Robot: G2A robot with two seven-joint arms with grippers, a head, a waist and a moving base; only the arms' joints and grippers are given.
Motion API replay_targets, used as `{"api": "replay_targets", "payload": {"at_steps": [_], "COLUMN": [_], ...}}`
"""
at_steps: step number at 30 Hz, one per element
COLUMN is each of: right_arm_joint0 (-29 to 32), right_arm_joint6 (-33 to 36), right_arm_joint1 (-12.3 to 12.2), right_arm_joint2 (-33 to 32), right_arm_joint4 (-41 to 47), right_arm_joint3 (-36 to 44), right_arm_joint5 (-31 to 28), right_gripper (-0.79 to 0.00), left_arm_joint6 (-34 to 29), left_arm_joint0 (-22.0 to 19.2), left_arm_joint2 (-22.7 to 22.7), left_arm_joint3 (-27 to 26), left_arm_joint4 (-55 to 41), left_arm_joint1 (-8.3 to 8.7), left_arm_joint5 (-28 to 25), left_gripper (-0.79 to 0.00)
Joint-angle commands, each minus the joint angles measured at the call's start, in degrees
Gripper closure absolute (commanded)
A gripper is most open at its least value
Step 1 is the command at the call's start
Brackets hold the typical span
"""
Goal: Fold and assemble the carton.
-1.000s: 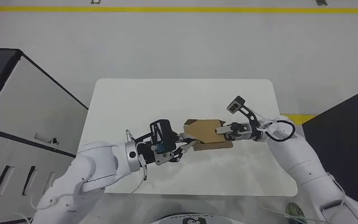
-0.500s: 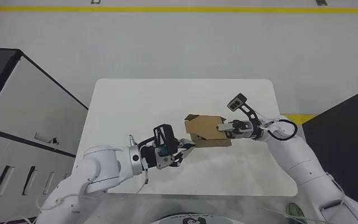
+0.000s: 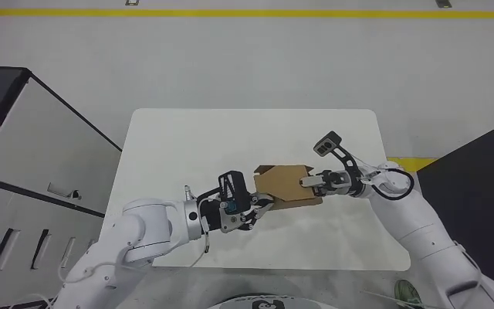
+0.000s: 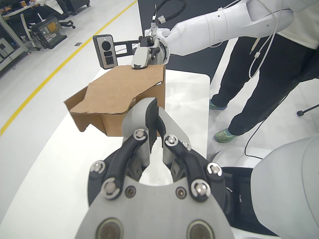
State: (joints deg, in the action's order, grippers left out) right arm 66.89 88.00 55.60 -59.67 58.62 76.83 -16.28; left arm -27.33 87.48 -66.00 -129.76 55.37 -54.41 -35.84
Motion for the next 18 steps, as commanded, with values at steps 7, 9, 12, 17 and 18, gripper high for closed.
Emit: {"api": "replay_targets", "payload": {"at_steps": [7,9,12,17,18], "right_arm_joint0": [0.44,0.48,0.64,0.66,0.64], "right_arm_joint6": [0.00,0.00,0.00,0.00,0.00], "right_arm_joint1": [-0.33,-0.38,-0.40,-0.33,-0.30], "right_arm_joint2": [-0.09,-0.12,0.05,0.44,0.46], "right_arm_joint4": [-0.43,-0.54,-0.51,-0.39,-0.34], "right_arm_joint3": [0.80,0.84,0.96,1.06,1.04], "right_arm_joint5": [0.00,0.00,0.00,0.00,0.00], "right_gripper": [0.000,0.000,0.000,0.000,0.000], "left_arm_joint6": [0.05,0.16,0.27,0.19,0.16], "left_arm_joint0": [0.18,0.25,0.47,0.56,0.49], "left_arm_joint2": [-0.18,-0.40,-0.62,-0.30,-0.20], "left_arm_joint3": [0.05,0.11,0.26,0.23,0.22], "left_arm_joint4": [-0.22,-0.21,-0.05,-0.01,0.00], "left_arm_joint1": [0.09,0.12,0.17,0.19,0.18], "left_arm_joint5": [-0.22,-0.12,0.01,-0.28,-0.35], "left_gripper": [0.000,0.000,0.000,0.000,0.000]}}
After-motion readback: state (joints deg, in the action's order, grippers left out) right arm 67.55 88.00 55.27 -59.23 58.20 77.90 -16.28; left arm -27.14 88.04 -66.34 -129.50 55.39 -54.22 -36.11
